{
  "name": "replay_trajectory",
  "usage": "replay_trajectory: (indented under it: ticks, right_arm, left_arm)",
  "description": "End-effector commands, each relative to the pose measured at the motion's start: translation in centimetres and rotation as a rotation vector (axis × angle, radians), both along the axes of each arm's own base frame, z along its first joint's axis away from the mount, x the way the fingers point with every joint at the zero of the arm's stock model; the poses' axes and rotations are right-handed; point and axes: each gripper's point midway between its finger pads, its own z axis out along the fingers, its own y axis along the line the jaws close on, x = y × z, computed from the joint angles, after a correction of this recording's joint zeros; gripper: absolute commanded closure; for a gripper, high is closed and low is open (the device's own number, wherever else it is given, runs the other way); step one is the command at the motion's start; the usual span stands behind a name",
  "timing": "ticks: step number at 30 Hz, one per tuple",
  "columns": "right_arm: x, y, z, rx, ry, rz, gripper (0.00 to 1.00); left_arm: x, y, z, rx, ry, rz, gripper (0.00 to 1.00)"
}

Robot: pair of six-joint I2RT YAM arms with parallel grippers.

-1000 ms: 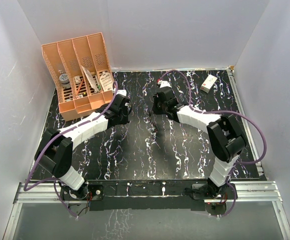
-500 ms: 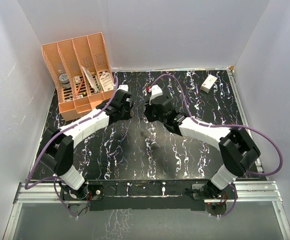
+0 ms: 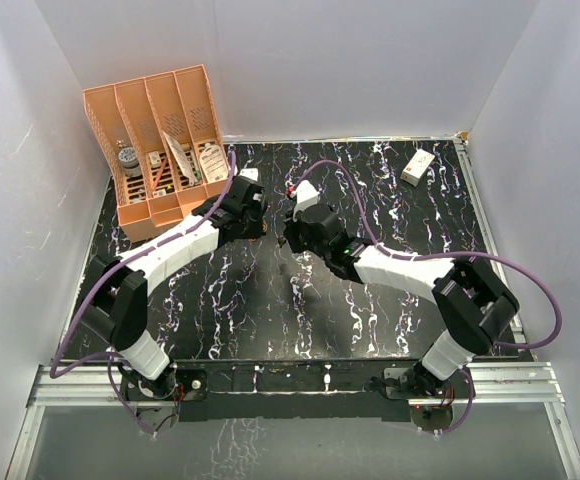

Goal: Put the keys on the keyring

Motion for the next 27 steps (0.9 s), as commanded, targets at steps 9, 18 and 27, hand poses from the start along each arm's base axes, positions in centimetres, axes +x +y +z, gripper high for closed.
replay_trajectory:
  ticks: [9,18,27]
  right_arm:
    - [0.9,1.9,4.1,0.111,-0.149,0.016,1.0]
    - [0.7,3.0,4.0,0.114,-0.155,0.046,1.0]
    - [0.4,3.7,3.5,0.112,-0.153,0.066,1.0]
  left_arm:
    - [-0.1,-1.1,1.8,-0.07,-0.001,-0.026,1.0]
    - [0.1,-1.4,2.2,-0.082,-0.006,-0.034,1.0]
    - [0.1,-1.5,2.5,-0.087,-0.008,-0.037,1.0]
